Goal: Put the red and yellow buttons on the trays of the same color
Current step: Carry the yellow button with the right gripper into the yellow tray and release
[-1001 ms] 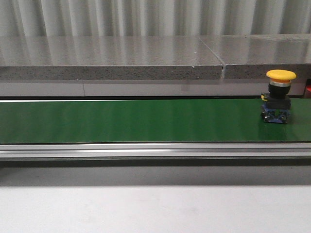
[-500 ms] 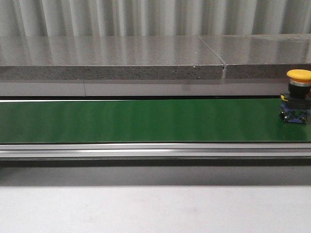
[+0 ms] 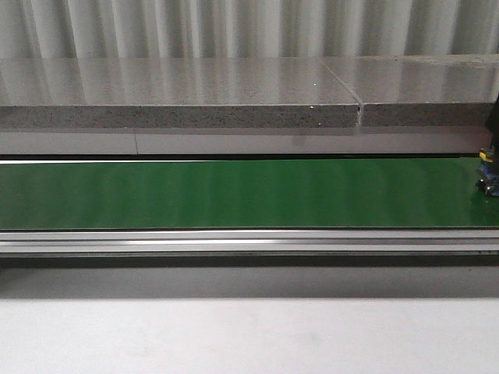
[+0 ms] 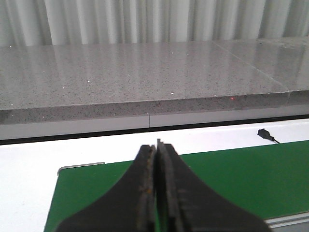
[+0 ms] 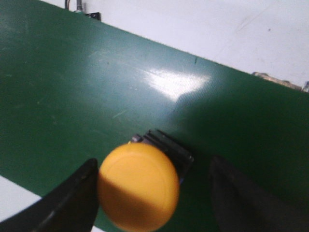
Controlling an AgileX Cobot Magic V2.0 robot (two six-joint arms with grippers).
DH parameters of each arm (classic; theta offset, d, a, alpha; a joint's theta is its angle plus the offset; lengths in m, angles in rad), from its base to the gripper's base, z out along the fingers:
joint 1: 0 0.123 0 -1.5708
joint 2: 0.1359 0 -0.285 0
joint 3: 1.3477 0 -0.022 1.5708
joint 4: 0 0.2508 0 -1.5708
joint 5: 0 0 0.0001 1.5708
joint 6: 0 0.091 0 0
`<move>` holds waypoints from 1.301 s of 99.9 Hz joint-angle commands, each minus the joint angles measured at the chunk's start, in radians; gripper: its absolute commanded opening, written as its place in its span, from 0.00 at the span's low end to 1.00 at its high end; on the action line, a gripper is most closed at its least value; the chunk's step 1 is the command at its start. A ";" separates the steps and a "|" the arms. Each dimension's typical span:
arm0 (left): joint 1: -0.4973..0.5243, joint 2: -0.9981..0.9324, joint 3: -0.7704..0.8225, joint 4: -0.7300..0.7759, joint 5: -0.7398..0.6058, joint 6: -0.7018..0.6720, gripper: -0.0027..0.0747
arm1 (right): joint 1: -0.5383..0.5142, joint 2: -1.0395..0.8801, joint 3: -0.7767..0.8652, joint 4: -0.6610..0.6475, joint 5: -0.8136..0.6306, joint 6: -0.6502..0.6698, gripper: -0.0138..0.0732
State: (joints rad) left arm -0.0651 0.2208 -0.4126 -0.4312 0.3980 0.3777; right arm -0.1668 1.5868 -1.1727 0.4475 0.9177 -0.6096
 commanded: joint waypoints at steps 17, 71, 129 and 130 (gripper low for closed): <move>-0.008 0.009 -0.026 -0.013 -0.068 0.000 0.01 | 0.000 0.026 -0.024 0.031 -0.070 -0.014 0.71; -0.008 0.009 -0.026 -0.013 -0.068 0.000 0.01 | -0.003 -0.095 -0.028 -0.040 -0.019 0.180 0.21; -0.008 0.009 -0.026 -0.013 -0.068 0.000 0.01 | -0.428 -0.313 0.126 -0.438 -0.013 0.621 0.21; -0.008 0.009 -0.026 -0.013 -0.068 0.000 0.01 | -0.444 -0.313 0.137 -0.438 -0.026 0.630 0.21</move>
State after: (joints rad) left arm -0.0651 0.2208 -0.4126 -0.4312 0.3980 0.3777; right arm -0.5201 1.3129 -1.0670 0.0277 0.9801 -0.0129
